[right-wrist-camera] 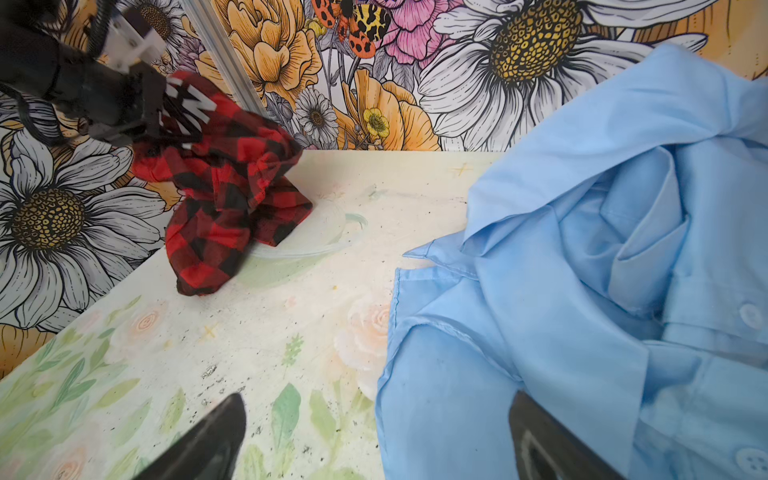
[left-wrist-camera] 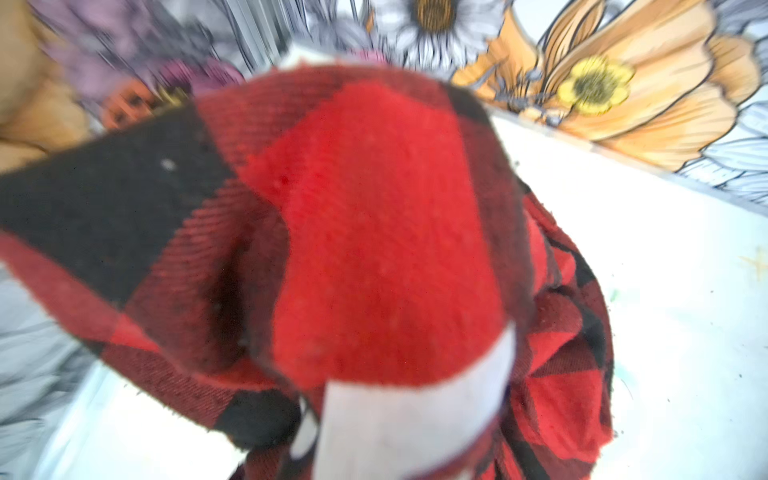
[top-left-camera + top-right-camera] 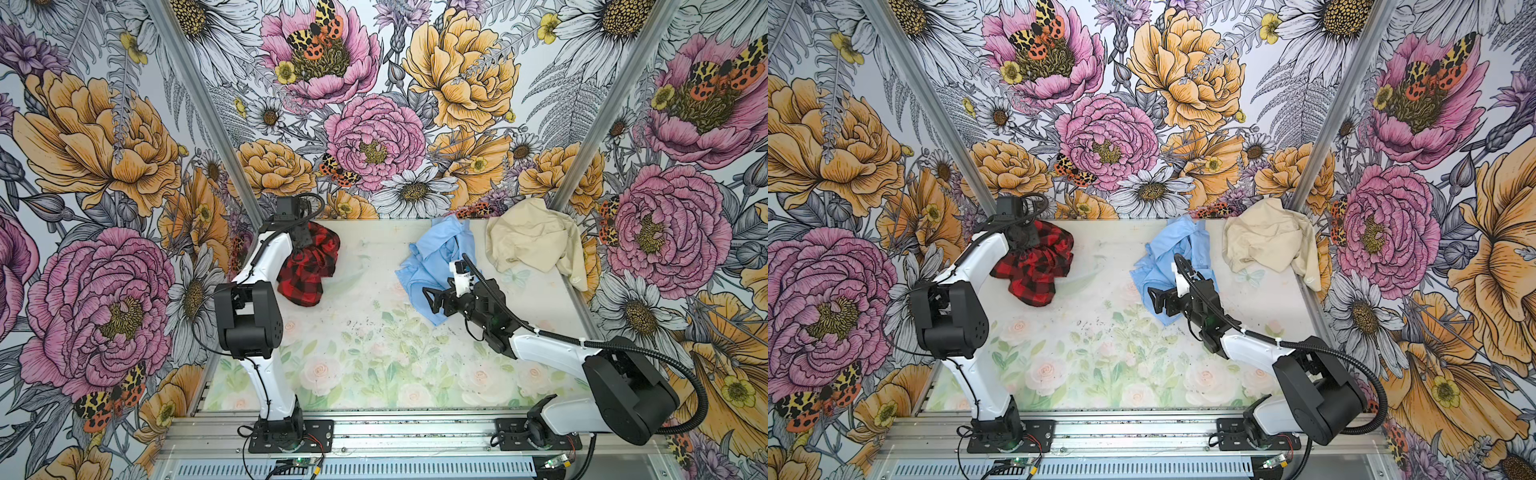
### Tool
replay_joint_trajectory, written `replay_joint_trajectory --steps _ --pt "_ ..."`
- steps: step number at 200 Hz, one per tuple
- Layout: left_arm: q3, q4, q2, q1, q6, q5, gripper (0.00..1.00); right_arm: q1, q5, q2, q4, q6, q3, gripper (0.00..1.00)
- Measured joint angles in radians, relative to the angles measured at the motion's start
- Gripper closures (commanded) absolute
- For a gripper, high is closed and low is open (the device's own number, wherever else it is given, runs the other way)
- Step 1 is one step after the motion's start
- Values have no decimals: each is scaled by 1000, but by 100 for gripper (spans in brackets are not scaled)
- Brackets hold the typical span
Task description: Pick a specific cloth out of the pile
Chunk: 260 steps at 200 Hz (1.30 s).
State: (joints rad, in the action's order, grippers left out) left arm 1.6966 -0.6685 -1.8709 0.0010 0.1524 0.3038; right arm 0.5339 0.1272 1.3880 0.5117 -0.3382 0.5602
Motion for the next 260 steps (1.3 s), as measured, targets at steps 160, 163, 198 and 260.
replay_joint_trajectory --steps 160,163,198,260 --pt "-40 -25 -93 -215 -448 6 100 5 -2 0 -6 11 0 1" --pt "-42 -25 -93 -212 -441 -29 100 5 -2 0 -7 11 0 1" --pt "-48 -30 -98 -71 -274 -531 100 5 -3 0 -6 11 0 1" --pt "-111 -16 -112 147 -85 -793 100 5 -2 0 -7 11 0 1"
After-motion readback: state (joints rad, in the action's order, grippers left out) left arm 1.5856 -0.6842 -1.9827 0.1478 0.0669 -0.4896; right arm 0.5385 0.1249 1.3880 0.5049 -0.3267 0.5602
